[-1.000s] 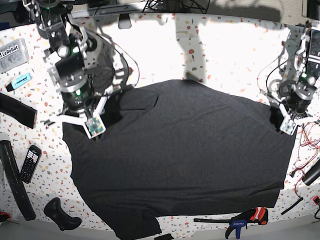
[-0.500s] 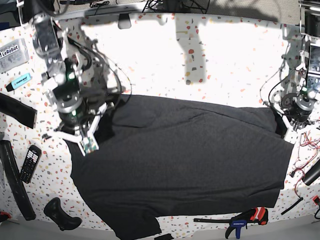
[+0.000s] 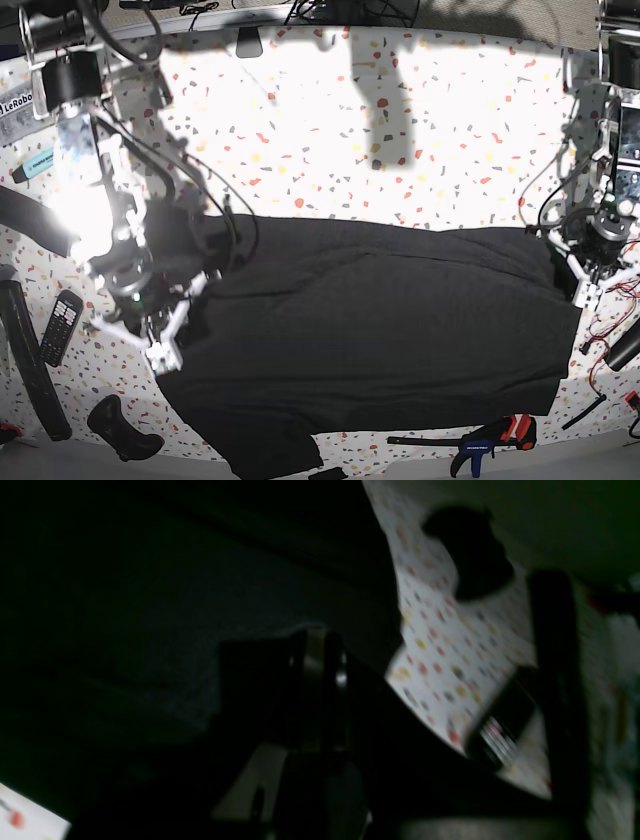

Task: Fold the T-shirt properly
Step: 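Lift the shoulder edge and pull it toward the hem with both grippers, then lower the folded edge onto the shirt body and hold with both grippers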

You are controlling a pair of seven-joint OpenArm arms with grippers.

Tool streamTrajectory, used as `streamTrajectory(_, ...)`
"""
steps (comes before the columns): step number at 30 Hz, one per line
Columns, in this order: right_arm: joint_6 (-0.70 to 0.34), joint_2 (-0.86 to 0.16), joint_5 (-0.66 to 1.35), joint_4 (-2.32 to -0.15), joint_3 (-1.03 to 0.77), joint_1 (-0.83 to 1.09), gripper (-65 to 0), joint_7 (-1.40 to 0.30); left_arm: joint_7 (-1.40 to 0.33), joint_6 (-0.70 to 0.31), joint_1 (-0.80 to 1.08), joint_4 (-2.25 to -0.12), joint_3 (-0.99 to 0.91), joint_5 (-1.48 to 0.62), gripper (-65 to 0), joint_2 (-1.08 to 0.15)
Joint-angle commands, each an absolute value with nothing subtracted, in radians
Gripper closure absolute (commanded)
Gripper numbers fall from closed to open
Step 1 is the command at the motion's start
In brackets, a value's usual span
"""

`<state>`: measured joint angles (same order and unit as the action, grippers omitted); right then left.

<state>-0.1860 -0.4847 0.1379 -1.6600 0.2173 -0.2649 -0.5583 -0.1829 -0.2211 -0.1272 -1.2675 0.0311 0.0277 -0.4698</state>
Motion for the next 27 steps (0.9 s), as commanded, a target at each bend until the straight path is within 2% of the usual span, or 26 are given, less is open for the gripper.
streamTrajectory(1,-0.196,-0.495,0.150,-1.677,0.210,-0.304,0.0,-0.539,-0.157,-0.212,-0.157,-1.275,0.022,0.025,0.0,-0.488)
streamTrajectory(14,-0.203,-0.484,0.172,-1.647,0.210,-0.398,0.0,-0.539,-0.159,-0.214,-0.294,-1.065,0.022,0.024,0.0,-0.479)
streamTrajectory(20,-0.205,-0.439,0.168,-1.491,0.210,-0.467,0.0,-0.508,-0.135,-0.265,-0.299,-1.020,0.022,0.017,0.0,-0.476)
streamTrajectory(27,-0.255,-0.363,0.156,-1.290,0.210,-0.555,0.0,-0.450,-0.071,-0.266,-0.302,-1.020,0.022,0.018,0.0,-0.477)
